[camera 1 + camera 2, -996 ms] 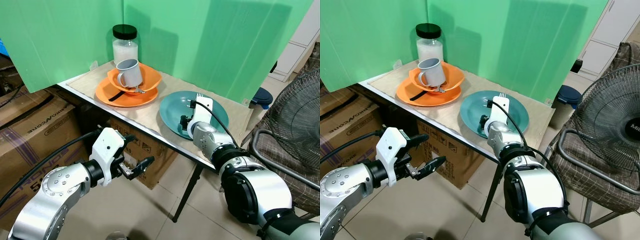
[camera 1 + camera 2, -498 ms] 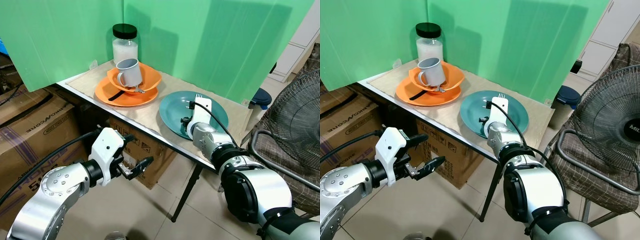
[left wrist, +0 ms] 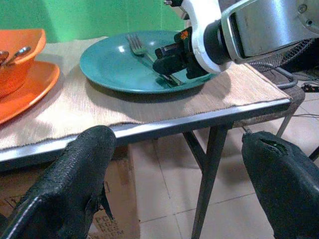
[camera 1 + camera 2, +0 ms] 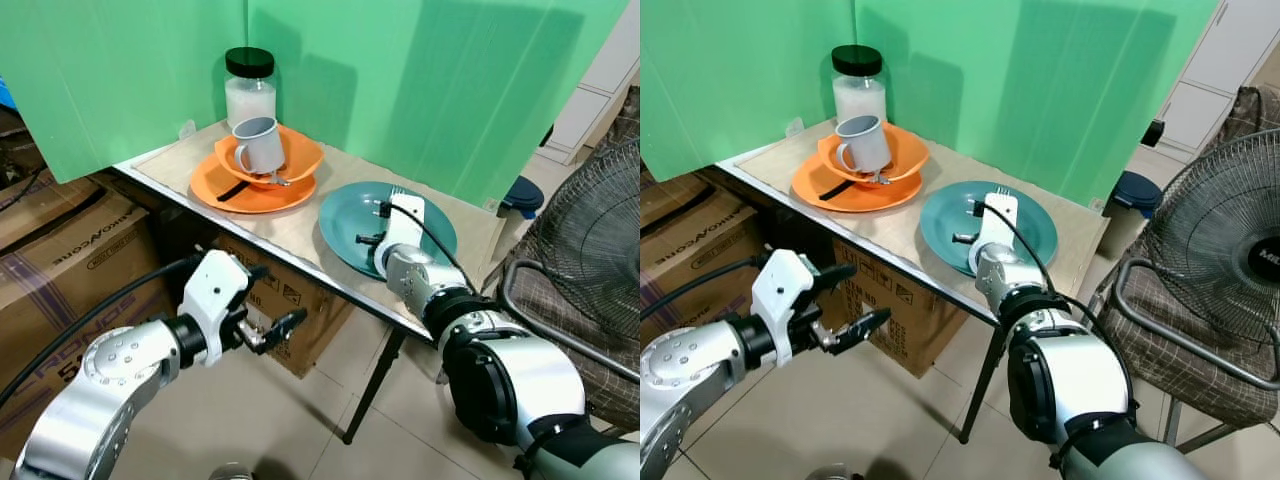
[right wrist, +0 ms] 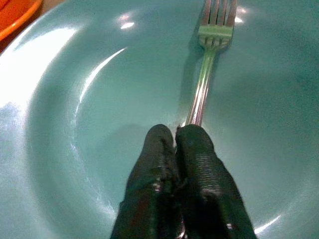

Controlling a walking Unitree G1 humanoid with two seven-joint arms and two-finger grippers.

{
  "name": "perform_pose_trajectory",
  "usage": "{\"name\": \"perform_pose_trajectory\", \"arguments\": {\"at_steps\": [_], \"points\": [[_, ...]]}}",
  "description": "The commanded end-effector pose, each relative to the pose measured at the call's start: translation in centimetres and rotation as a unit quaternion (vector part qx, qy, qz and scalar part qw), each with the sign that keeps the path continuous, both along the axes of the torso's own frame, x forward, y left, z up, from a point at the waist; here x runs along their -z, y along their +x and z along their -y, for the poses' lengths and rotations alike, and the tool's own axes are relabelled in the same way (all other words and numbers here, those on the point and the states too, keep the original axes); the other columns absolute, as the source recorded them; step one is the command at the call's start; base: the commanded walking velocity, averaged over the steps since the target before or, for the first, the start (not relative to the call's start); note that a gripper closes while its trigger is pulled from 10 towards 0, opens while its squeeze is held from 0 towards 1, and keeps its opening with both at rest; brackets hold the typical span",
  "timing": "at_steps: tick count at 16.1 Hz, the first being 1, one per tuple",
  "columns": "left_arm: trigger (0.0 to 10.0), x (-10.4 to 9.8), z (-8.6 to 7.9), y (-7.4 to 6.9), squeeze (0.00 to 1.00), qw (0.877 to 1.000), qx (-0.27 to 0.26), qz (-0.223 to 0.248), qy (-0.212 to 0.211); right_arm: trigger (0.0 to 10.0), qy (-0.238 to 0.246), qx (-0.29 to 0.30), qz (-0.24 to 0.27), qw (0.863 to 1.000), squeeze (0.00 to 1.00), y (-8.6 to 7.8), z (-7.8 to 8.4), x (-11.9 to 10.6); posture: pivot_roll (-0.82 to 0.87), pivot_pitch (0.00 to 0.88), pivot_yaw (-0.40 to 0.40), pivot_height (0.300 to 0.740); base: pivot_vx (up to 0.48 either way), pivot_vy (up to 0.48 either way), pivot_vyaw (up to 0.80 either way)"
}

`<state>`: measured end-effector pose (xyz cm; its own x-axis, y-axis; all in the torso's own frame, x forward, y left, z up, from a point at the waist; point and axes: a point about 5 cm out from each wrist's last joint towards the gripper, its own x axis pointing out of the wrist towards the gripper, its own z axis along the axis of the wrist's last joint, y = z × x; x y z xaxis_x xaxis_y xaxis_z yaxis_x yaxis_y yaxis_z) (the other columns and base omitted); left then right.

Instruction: Setting the table

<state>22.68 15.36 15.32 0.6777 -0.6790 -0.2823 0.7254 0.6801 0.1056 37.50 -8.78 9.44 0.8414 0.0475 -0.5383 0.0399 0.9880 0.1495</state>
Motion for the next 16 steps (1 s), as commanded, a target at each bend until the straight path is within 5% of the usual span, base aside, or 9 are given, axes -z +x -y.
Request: {"name": "perform_pose_trajectory", "arguments": {"at_steps": [1, 10, 12, 16], "points": [[10.0, 0.0, 0.3, 0.1, 0.0, 1.0, 0.01, 0.001, 0.001, 0.0, -0.001, 0.007, 0.006, 1.0, 0.0, 0.5, 0.4, -0.8, 0.18, 0.0, -0.112, 0.74, 0.0, 0.0, 0.0], [10.0, 0.0, 0.4, 0.5, 0.0, 1.0, 0.013, 0.008, 0.002, 0.0, 0.008, 0.012, 0.029, 0.999, 0.0, 1.0, 0.7, -1.7, 0.18, 0.0, -0.108, 0.74, 0.0, 0.0, 0.0], [10.0, 0.1, 0.4, 0.5, 0.0, 1.0, 0.013, 0.01, 0.003, 0.0, 0.04, 0.015, 0.054, 0.998, 0.0, 1.3, 0.5, -2.3, 0.19, 0.0, -0.111, 0.74, 0.0, 0.0, 0.0], [10.0, 0.2, -0.1, 1.1, 0.0, 0.999, -0.031, 0.038, 0.011, 0.0, 0.05, -0.015, 0.188, 0.981, 0.0, 2.4, 1.6, -5.3, 0.19, 0.0, -0.112, 0.74, 0.0, 0.0, 0.0]]}}
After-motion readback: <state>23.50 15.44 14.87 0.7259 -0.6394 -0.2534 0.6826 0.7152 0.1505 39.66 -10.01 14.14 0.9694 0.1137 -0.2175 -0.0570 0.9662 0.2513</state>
